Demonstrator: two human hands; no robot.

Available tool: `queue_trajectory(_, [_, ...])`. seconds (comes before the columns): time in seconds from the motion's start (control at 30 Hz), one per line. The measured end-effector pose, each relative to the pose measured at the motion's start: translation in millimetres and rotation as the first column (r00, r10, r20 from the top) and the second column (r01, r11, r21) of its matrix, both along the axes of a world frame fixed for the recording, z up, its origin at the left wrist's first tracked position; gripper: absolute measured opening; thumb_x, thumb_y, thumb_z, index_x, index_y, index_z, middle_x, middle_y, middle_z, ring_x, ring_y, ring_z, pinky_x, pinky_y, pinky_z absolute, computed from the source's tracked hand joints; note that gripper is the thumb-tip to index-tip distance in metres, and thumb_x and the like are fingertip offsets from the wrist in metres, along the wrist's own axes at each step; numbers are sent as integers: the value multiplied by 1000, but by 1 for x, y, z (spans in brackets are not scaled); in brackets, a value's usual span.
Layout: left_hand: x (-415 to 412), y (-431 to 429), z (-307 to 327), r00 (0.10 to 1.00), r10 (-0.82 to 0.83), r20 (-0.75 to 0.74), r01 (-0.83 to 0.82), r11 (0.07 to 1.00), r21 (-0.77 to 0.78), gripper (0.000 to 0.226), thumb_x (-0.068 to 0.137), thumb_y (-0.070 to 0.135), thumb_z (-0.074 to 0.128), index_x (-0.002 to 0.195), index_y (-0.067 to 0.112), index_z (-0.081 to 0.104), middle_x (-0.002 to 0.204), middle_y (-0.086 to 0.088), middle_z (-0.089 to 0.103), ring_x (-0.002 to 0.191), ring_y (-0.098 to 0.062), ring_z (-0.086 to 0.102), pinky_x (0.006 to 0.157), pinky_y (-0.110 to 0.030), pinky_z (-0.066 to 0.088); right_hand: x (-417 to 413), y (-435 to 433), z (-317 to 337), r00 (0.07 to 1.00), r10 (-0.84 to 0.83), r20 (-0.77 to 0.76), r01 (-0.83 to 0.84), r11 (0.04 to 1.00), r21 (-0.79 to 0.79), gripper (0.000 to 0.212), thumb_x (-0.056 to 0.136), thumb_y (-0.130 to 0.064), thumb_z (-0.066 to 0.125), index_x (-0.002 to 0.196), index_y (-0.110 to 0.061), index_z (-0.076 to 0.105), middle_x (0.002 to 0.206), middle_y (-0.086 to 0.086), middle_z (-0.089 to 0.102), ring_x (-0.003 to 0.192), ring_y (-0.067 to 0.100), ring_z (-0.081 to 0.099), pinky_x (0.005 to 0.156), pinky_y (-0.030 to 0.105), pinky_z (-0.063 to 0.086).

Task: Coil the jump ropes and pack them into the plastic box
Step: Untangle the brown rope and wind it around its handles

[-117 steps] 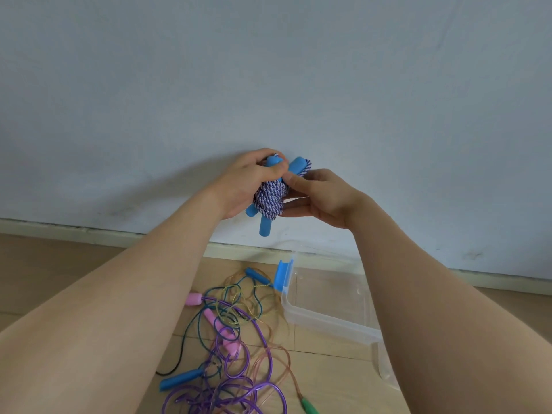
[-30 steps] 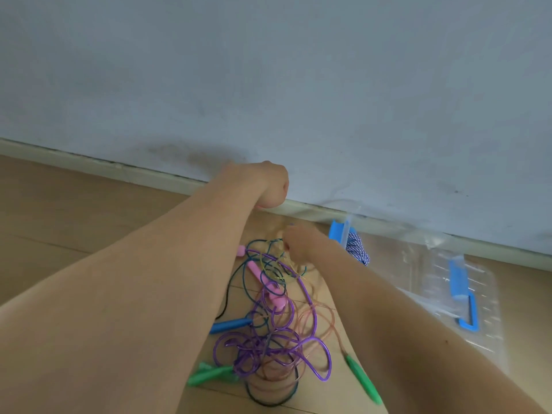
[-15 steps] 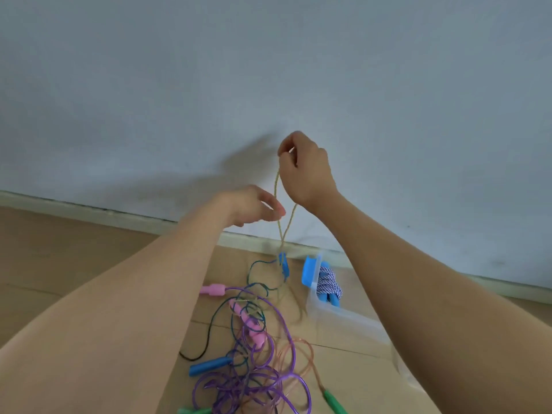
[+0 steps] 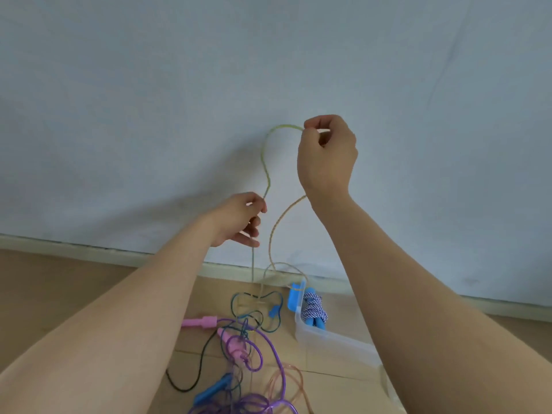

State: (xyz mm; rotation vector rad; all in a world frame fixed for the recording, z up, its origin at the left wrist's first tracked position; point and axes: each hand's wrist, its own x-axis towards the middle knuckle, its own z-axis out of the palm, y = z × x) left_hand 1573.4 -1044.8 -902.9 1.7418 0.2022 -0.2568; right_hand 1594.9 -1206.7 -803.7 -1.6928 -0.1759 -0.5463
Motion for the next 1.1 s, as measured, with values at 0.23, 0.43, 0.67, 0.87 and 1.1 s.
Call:
queue_trajectory(0.23, [26, -26, 60, 896, 433, 102, -346, 823, -451, 26, 109, 11, 34, 102, 12, 59, 58, 5, 28, 43, -9, 21, 45, -22, 18, 21, -36, -37, 731, 178, -659, -578, 674, -459, 33, 83, -20, 72, 113, -7, 74, 84, 6, 59, 69, 21, 52, 61, 32, 45])
queue_trajectory(0.43, [24, -45, 95, 892, 448, 58, -242, 581, -777, 22, 109, 8, 39, 98, 11, 58, 63, 1, 40, 48, -11, 28, 46, -23, 28, 19, -56, -45, 277, 432, -858, -914, 393, -97, 28, 106, -34, 62, 127, -20, 75, 102, 8, 72, 75, 15, 55, 72, 29, 48])
queue_trajectory(0.67, [32, -50, 88, 829, 557, 60, -284, 511, -811, 20, 110, 8, 45, 104, 6, 64, 71, -5, 56, 57, -14, 53, 64, -30, 59, 21, -59, -44, 238, 545, -804, -909, 416, 13, 27, 107, -35, 59, 120, -19, 77, 102, 6, 70, 78, 15, 57, 72, 29, 47])
queue_trajectory(0.87, [27, -36, 45, 979, 205, -15, -198, 925, -324, 49, 103, 62, 46, 119, 17, 59, 119, -11, 67, 95, -29, 69, 85, -42, 49, 22, -51, -27, 625, 596, -504, -636, 763, 114, 29, 114, -29, 40, 96, -13, 57, 75, 6, 63, 60, 19, 51, 53, 27, 39])
queue_trajectory(1.1, [4, -37, 29, 879, -459, -130, 449, 888, -97, 71, 97, 73, 41, 137, 18, 63, 117, -5, 70, 121, -29, 68, 109, -53, 48, 33, -48, -17, 897, 378, -230, -306, 905, 295, 28, 110, -20, 35, 93, -12, 56, 74, 10, 65, 50, 14, 42, 50, 28, 36])
